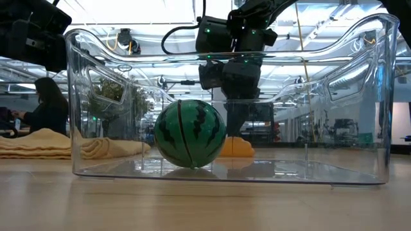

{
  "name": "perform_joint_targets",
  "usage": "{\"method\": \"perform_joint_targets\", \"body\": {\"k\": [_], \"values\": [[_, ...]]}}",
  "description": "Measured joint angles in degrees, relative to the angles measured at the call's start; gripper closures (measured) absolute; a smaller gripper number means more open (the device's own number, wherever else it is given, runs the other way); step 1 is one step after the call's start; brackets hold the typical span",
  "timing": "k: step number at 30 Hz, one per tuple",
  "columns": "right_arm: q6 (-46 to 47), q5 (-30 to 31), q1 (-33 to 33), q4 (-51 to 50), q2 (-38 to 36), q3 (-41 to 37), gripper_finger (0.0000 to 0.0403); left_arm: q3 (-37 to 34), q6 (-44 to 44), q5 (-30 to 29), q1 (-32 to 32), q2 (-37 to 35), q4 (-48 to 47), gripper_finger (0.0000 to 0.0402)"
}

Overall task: Pick and placing Produce into tupperware
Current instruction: Put the light orange croissant into the transparent bin

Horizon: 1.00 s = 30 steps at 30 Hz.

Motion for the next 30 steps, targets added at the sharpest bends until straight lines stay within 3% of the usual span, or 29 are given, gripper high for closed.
{"method": "perform_joint_targets", "body": {"k": [30], "values": [[-3.67,-0.07,0.26,3.89,-0.07,-1.54,0.0103,0.00,-0.24,0.00,0.00,0.02,0.00,0.0369]]}}
